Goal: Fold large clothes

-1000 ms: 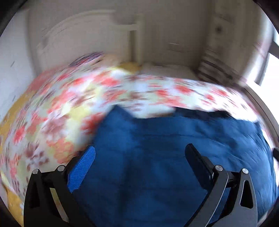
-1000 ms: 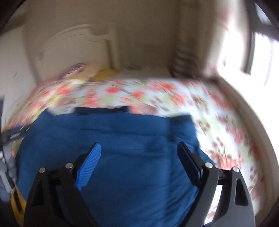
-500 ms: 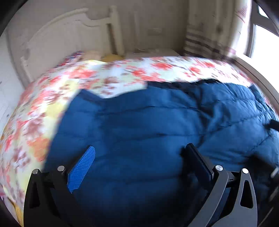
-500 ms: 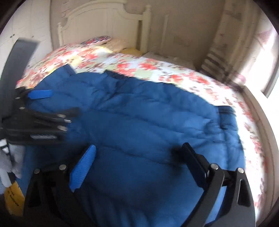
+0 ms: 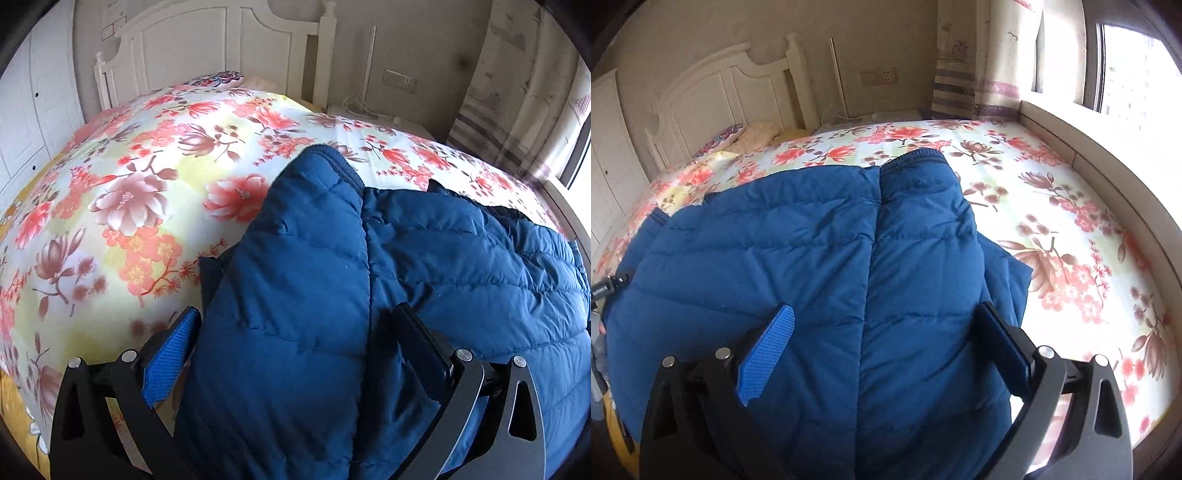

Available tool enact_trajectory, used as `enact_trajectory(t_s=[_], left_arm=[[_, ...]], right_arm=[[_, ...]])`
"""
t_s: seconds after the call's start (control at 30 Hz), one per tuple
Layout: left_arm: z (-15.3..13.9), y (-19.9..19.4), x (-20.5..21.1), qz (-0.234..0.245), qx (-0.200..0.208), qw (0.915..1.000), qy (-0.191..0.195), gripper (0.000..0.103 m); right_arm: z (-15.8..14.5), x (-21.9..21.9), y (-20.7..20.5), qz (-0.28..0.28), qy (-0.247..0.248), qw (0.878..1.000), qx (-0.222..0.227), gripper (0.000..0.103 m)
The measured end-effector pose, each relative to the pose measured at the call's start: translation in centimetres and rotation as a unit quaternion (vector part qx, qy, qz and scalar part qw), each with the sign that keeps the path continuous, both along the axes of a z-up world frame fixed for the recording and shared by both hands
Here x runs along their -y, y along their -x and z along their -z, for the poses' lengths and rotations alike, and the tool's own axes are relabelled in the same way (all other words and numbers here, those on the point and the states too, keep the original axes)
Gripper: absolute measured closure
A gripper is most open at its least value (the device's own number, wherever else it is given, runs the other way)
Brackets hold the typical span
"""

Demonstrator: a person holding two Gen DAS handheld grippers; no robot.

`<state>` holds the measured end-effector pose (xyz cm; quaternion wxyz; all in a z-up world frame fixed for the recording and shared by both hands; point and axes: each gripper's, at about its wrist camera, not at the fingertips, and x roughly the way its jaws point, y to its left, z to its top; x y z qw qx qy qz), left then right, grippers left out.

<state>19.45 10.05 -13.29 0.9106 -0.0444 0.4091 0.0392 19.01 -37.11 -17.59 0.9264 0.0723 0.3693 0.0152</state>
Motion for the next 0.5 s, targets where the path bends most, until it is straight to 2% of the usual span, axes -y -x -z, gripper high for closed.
enact_trajectory(t_s=[0.07, 0.17, 0.27, 0.33, 0.4, 0.43, 0.47, 0.5], left_arm=[[-1.4, 1.5, 1.4, -0.011, 0.024, 0.9987, -0.043, 0.004], [-3.8, 4.2, 4.0, 0.035, 0.062, 0.9968, -0.037, 0.004], [-4.6, 6.0, 7.6, 0.082, 0.077, 0.9927, -0.044, 0.004], [-3.7, 6.4, 10.0, 0.105, 0.067, 0.9905, -0.058, 0.004], [-1.2, 6.2, 12.6, 0.126, 0.043, 0.9864, -0.097, 0.004], [-0.3, 6.1, 13.3, 0.124, 0.041, 0.9849, -0.114, 0.004], [0.5, 6.4, 13.6, 0.12, 0.063, 0.9823, -0.13, 0.004], [0.9, 6.4, 13.7, 0.121, 0.066, 0.9815, -0.133, 0.004]], right_arm=[[-1.1, -0.8, 0.7, 0.021, 0.037, 0.999, 0.013, 0.007], [-3.6, -4.1, 3.8, -0.01, 0.071, 0.995, 0.072, 0.007], [-4.2, -8.8, 5.9, -0.085, 0.108, 0.986, 0.092, 0.007], [-3.3, -11.8, 6.5, -0.131, 0.127, 0.98, 0.078, 0.007], [-1.7, -13.7, 6.3, -0.15, 0.142, 0.977, 0.058, 0.008], [-0.7, -14.1, 6.1, -0.145, 0.15, 0.977, 0.05, 0.007], [0.3, -14.1, 5.7, -0.142, 0.142, 0.979, 0.048, 0.007], [0.8, -13.9, 5.5, -0.145, 0.138, 0.979, 0.049, 0.006]])
